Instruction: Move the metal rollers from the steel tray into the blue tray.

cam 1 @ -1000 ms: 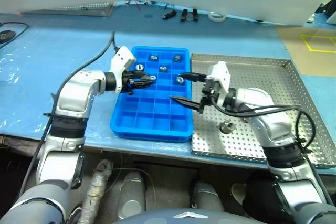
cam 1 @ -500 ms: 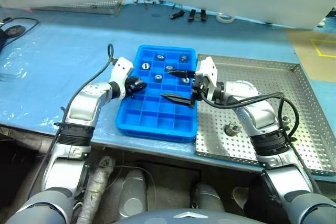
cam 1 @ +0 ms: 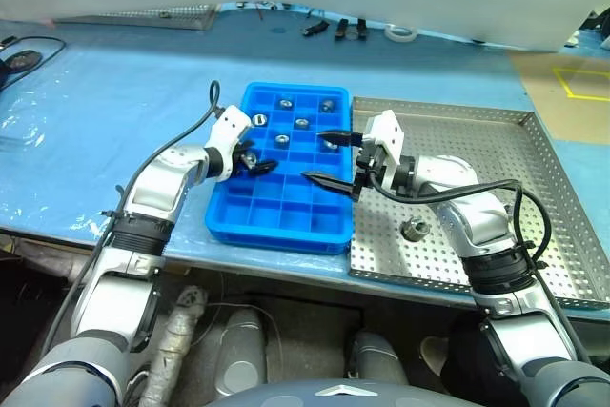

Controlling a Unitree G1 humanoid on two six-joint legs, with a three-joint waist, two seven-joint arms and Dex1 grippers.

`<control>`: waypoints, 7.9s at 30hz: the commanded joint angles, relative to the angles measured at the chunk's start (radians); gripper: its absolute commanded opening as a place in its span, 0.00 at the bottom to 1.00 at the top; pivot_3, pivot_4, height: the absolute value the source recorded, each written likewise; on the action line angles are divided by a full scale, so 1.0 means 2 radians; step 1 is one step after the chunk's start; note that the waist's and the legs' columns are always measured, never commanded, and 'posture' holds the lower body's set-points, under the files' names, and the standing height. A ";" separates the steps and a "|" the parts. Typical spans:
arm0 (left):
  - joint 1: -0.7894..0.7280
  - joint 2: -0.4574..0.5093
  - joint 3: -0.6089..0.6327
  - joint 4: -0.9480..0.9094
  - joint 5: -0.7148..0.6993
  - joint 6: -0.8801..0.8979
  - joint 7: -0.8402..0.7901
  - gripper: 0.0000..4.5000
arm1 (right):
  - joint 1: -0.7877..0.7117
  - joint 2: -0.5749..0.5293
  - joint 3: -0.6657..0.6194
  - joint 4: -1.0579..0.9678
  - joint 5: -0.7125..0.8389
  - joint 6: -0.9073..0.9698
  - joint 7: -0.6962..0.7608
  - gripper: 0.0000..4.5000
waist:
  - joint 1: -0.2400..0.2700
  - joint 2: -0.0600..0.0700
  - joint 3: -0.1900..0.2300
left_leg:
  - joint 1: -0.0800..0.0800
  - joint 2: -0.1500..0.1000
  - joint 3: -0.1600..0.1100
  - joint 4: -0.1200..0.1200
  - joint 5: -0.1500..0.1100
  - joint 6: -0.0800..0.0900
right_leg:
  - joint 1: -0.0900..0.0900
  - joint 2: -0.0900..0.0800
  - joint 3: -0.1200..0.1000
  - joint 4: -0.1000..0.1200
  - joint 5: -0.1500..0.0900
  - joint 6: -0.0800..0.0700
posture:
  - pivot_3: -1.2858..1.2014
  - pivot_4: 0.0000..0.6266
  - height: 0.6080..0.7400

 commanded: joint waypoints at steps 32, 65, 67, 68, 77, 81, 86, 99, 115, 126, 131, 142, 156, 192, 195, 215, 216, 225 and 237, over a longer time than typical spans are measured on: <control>-0.242 -0.250 -0.159 0.474 0.168 -0.389 -0.206 0.93 | 0.516 0.052 -0.259 -0.444 0.006 0.075 -0.266 1.00 | -0.151 -0.002 0.001 | -0.004 -0.003 0.003 0.001 -0.004 0.007 | 0.000 -0.001 0.003 -0.010 -0.004 0.008 | 0.21 0.24 1.00; -0.218 -0.208 -0.126 0.469 0.189 -0.384 -0.199 0.39 | 0.425 -0.006 -0.244 -0.371 0.026 0.076 -0.233 1.00 | -0.191 -0.002 0.001 | -0.001 -0.004 0.000 0.009 -0.008 0.012 | 0.011 -0.003 0.000 -0.012 -0.003 0.007 | 0.28 0.24 1.00; -0.221 -0.206 -0.113 0.459 0.177 -0.381 -0.201 0.39 | 0.415 -0.014 -0.246 -0.367 0.034 0.079 -0.227 1.00 | -0.191 -0.002 0.001 | -0.001 -0.004 0.000 0.009 -0.008 0.012 | 0.011 -0.003 0.000 -0.012 -0.002 0.005 | 0.29 0.24 1.00; -0.222 -0.202 -0.100 0.449 0.164 -0.379 -0.206 0.39 | 0.404 -0.020 -0.245 -0.364 0.039 0.082 -0.222 1.00 | -0.190 -0.002 0.001 | -0.001 -0.004 0.000 0.009 -0.008 0.012 | 0.010 -0.003 0.000 -0.012 -0.002 0.005 | 0.30 0.24 1.00; -0.172 -0.130 -0.019 0.247 0.062 -0.267 -0.253 0.39 | 0.268 -0.075 -0.194 -0.295 0.071 0.101 -0.164 1.00 | -0.163 -0.002 0.001 | -0.002 -0.003 0.001 0.009 -0.008 0.012 | 0.009 -0.004 -0.001 -0.012 0.000 0.003 | 0.40 0.24 1.00; -0.106 -0.085 0.002 0.109 0.034 -0.183 -0.226 0.39 | 0.186 -0.081 -0.140 -0.237 0.069 0.094 -0.126 1.00 | -0.124 -0.001 0.002 | -0.001 -0.002 0.001 0.008 -0.008 0.012 | 0.009 -0.003 -0.001 -0.010 0.000 0.003 | 0.45 0.24 1.00; -0.019 -0.034 0.024 -0.052 0.002 -0.080 -0.183 0.39 | 0.097 -0.071 -0.078 -0.160 0.061 0.073 -0.067 1.00 | -0.065 0.001 0.003 | 0.000 -0.002 0.002 0.006 -0.007 0.012 | 0.008 -0.003 0.000 -0.010 0.000 0.002 | 0.52 0.24 1.00; 0.161 0.067 0.087 -0.299 -0.094 0.068 -0.107 0.39 | -0.019 -0.019 0.009 -0.029 0.032 0.018 0.026 1.00 | 0.000 0.001 0.004 | 0.000 -0.002 0.001 0.001 -0.004 0.005 | 0.007 -0.003 -0.003 -0.008 -0.001 0.001 | 0.61 0.24 1.00; 0.207 0.134 0.057 -0.288 -0.106 0.052 -0.091 0.39 | -0.009 -0.008 0.010 -0.028 0.019 0.012 0.035 1.00 | 0.003 0.001 0.004 | 0.000 -0.001 0.000 0.000 -0.001 0.001 | 0.001 -0.001 -0.001 -0.001 -0.001 0.001 | 0.61 0.24 1.00; 0.170 0.141 0.033 -0.215 -0.084 0.013 -0.091 0.99 | 0.000 -0.008 0.002 -0.042 0.019 0.016 0.015 1.00 | 0.002 0.001 0.004 | 0.001 0.000 0.000 0.000 0.000 0.000 | 0.001 0.000 0.000 0.000 -0.001 0.001 | 0.59 0.24 1.00; 0.118 0.120 0.018 -0.180 -0.094 -0.001 -0.102 0.99 | 0.009 -0.017 -0.009 -0.057 0.021 0.021 0.003 1.00 | 0.000 0.001 0.004 | 0.000 0.000 0.000 0.000 0.000 0.000 | 0.001 0.000 0.000 0.000 -0.001 0.001 | 0.56 0.24 1.00; -0.075 -0.027 -0.077 0.083 -0.019 -0.146 -0.134 0.99 | 0.132 -0.063 -0.111 -0.167 0.025 0.057 -0.080 1.00 | -0.016 0.000 0.003 | 0.000 -0.002 0.001 0.002 0.000 0.002 | 0.001 -0.001 0.001 0.000 -0.001 0.002 | 0.42 0.24 1.00; -0.256 -0.233 -0.101 0.441 0.075 -0.364 -0.168 0.99 | 0.406 0.011 -0.260 -0.426 0.023 0.120 -0.257 1.00 | -0.097 -0.001 0.003 | 0.000 -0.002 0.003 0.003 -0.002 0.005 | 0.001 -0.001 0.003 -0.002 -0.003 0.005 | 0.24 0.24 1.00; -0.243 -0.301 -0.074 0.537 0.189 -0.346 0.029 0.91 | 0.490 0.027 -0.273 -0.462 0.015 0.107 -0.321 1.00 | -0.234 -0.001 0.003 | -0.007 -0.012 -0.001 0.016 -0.014 0.019 | 0.011 -0.012 -0.003 -0.014 -0.004 0.008 | 0.21 0.24 1.00; -0.242 -0.300 -0.072 0.536 0.194 -0.346 0.037 0.73 | 0.485 0.026 -0.272 -0.458 0.016 0.108 -0.319 1.00 | -0.235 -0.001 0.003 | -0.007 -0.013 -0.004 0.016 -0.015 0.020 | 0.013 -0.013 -0.003 -0.015 -0.003 0.008 | 0.21 0.24 1.00; -0.247 -0.285 -0.021 0.520 0.157 -0.374 -0.012 0.37 | 0.457 0.012 -0.262 -0.437 0.021 0.112 -0.303 1.00 | -0.246 -0.001 0.003 | -0.009 -0.016 -0.010 0.016 -0.016 0.021 | 0.018 -0.019 -0.012 -0.018 -0.005 0.012 | 0.24 0.24 1.00; -0.248 -0.283 -0.017 0.518 0.154 -0.376 -0.019 0.37 | 0.454 0.011 -0.260 -0.436 0.022 0.113 -0.301 1.00 | -0.246 -0.001 0.003 | -0.009 -0.016 -0.010 0.016 -0.016 0.021 | 0.018 -0.019 -0.012 -0.018 -0.005 0.011 | 0.24 0.24 1.00; -0.224 -0.211 0.026 0.415 0.079 -0.364 -0.193 0.37 | 0.392 -0.023 -0.241 -0.392 0.053 0.121 -0.254 1.00 | -0.239 -0.001 0.004 | -0.009 -0.015 -0.010 0.016 -0.016 0.022 | 0.018 -0.019 -0.013 -0.018 -0.004 0.009 | 0.32 0.24 1.00; -0.013 -0.074 0.038 -0.002 0.021 -0.133 -0.141 0.37 | 0.140 -0.055 -0.092 -0.198 0.057 0.094 -0.123 1.00 | -0.125 0.001 0.006 | -0.008 -0.012 -0.010 0.016 -0.014 0.022 | 0.017 -0.018 -0.013 -0.012 -0.003 0.006 | 0.49 0.24 1.00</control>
